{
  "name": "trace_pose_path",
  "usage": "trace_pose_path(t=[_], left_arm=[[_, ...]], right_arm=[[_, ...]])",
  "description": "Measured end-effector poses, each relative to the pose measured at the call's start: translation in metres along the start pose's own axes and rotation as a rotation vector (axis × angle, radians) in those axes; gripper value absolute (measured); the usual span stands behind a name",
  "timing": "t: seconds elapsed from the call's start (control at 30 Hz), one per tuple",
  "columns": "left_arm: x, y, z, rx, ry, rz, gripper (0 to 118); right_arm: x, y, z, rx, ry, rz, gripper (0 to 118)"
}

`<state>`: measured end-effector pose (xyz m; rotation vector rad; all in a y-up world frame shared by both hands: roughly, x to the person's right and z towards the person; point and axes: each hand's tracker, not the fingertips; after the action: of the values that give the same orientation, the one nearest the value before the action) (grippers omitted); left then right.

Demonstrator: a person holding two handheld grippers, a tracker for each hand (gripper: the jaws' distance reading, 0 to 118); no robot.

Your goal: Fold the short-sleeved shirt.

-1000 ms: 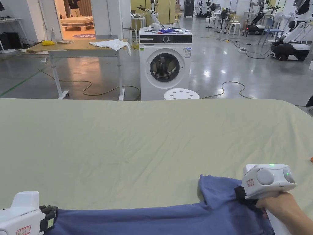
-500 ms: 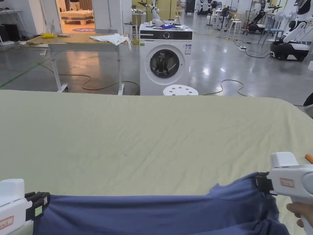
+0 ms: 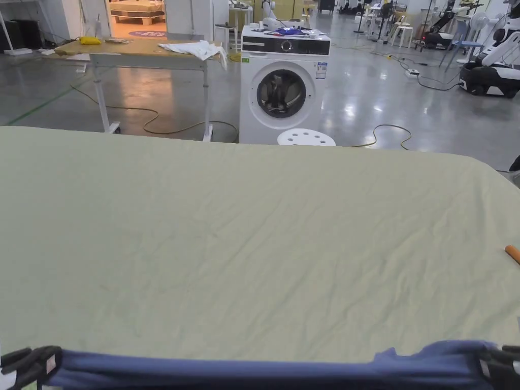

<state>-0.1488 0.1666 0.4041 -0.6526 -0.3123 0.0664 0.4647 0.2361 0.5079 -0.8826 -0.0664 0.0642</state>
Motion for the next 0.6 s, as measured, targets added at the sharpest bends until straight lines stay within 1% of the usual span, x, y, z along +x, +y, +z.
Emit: trace_pose_path(t=[0.03,0.07,0.13,0.2,0.27,0.37,0.4,0.43,0.47,0.5,0.53,0.57,0.6], left_arm=[[0.000,-0.009,0.003,-0.038,-0.001,-0.003,0],[-0.003,-0.018,0.003,-0.061,-0.008,-0.001,0],[-0.004,-0.035,0.004,-0.134,-0.007,-0.008,2],[-0.005,-0.048,0.001,-0.182,-0.005,-0.024,2],[-0.004,-0.055,-0.003,-0.186,0.002,-0.028,2],[-0.002,-0.057,-0.006,-0.172,0.016,-0.031,3],[-0.001,-0.057,-0.008,-0.171,0.021,-0.033,6],[0.000,-0.056,-0.010,-0.175,0.031,-0.042,8],[0.000,-0.056,-0.011,-0.177,0.037,-0.049,11],[0.001,-0.055,-0.011,-0.179,0.038,-0.055,15],[0.003,-0.052,-0.009,-0.178,0.038,-0.056,25],[0.004,-0.048,-0.007,-0.170,0.053,-0.056,39],[0.005,-0.046,-0.004,-0.164,0.074,-0.059,54]], right_arm=[[-0.002,-0.010,-0.001,-0.031,0.000,0.004,4],[-0.004,-0.019,-0.002,-0.042,-0.004,-0.009,4],[-0.003,-0.037,-0.011,-0.121,0.000,0.004,4],[-0.006,-0.051,-0.020,-0.167,-0.010,0.005,4],[-0.003,-0.062,-0.034,-0.184,-0.016,0.011,4],[-0.006,-0.069,-0.046,-0.203,-0.009,-0.004,5],[-0.006,-0.070,-0.050,-0.201,-0.010,-0.006,5],[-0.007,-0.071,-0.054,-0.200,-0.014,-0.006,8],[-0.008,-0.070,-0.056,-0.200,-0.017,-0.006,14],[-0.009,-0.070,-0.057,-0.197,-0.019,-0.004,24],[-0.010,-0.068,-0.056,-0.194,-0.033,0.003,41],[-0.011,-0.066,-0.052,-0.188,-0.065,0.019,53],[-0.013,-0.062,-0.047,-0.176,-0.107,0.040,62]])
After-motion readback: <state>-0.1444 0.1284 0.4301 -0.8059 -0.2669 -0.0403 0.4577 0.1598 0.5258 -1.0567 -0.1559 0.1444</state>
